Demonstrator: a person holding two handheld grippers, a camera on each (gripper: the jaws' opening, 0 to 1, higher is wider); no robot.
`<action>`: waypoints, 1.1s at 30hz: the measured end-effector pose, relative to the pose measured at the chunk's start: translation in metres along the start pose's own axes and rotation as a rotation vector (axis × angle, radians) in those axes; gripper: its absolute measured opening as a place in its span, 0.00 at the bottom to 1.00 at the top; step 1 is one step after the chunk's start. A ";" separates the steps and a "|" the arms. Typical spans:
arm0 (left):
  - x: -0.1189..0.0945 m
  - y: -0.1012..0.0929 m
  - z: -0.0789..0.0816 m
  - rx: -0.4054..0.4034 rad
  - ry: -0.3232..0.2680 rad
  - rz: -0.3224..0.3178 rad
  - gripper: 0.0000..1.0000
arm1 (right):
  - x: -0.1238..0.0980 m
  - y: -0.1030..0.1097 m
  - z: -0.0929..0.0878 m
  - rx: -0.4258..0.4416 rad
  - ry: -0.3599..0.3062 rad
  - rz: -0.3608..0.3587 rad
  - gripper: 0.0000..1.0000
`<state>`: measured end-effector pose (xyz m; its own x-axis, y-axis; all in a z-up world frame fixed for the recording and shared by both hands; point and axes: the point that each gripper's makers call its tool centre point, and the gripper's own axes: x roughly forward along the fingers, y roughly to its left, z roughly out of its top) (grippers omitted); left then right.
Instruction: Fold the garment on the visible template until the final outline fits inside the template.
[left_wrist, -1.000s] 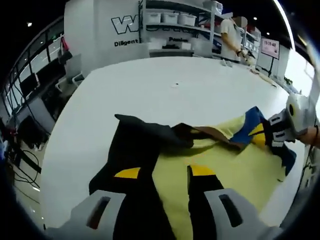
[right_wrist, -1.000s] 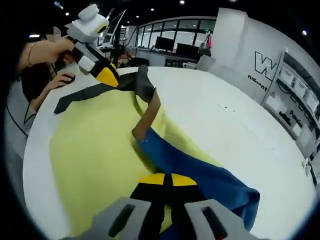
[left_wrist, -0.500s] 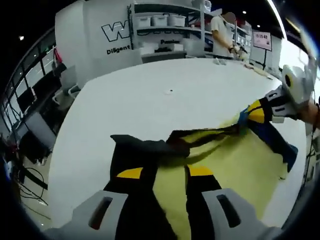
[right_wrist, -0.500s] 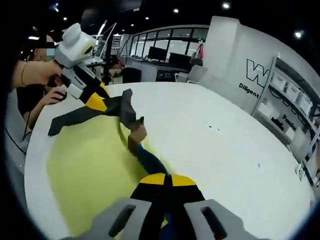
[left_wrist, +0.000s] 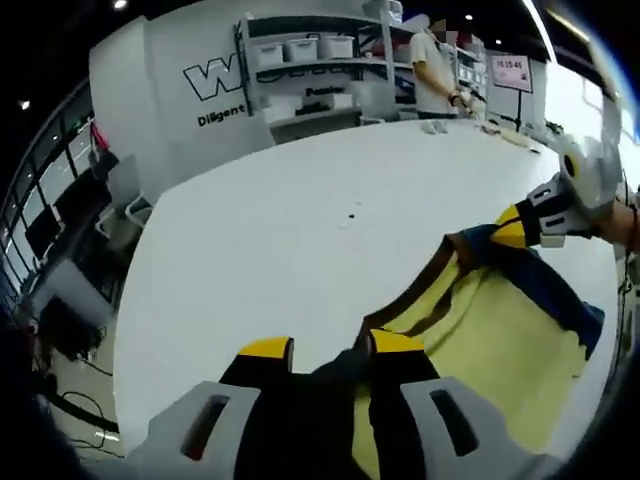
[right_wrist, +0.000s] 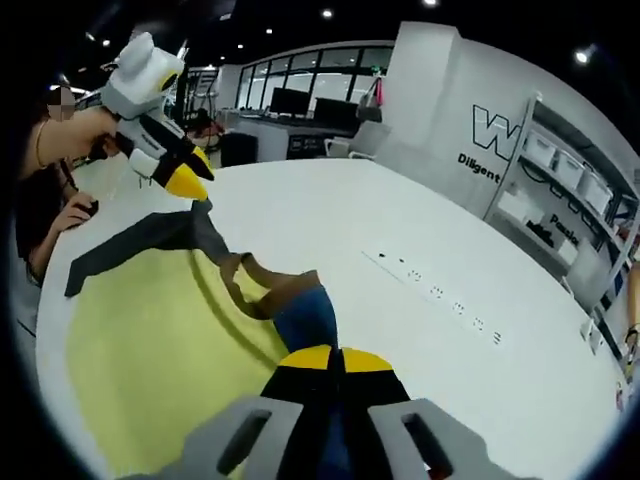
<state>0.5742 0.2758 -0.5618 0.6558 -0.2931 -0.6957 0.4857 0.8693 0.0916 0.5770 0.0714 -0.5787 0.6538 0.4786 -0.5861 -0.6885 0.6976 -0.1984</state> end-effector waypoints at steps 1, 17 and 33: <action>0.005 -0.002 -0.005 -0.018 0.025 -0.011 0.29 | 0.001 -0.001 -0.001 0.009 0.004 -0.001 0.00; 0.065 0.013 -0.043 -0.012 0.171 -0.013 0.22 | 0.028 -0.025 -0.025 0.049 0.064 -0.030 0.00; 0.071 0.010 -0.030 -0.002 0.111 -0.097 0.02 | 0.049 -0.055 -0.024 0.087 0.093 -0.060 0.00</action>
<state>0.6078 0.2759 -0.6317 0.5381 -0.3297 -0.7758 0.5422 0.8400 0.0191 0.6399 0.0435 -0.6152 0.6579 0.3861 -0.6466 -0.6170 0.7686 -0.1689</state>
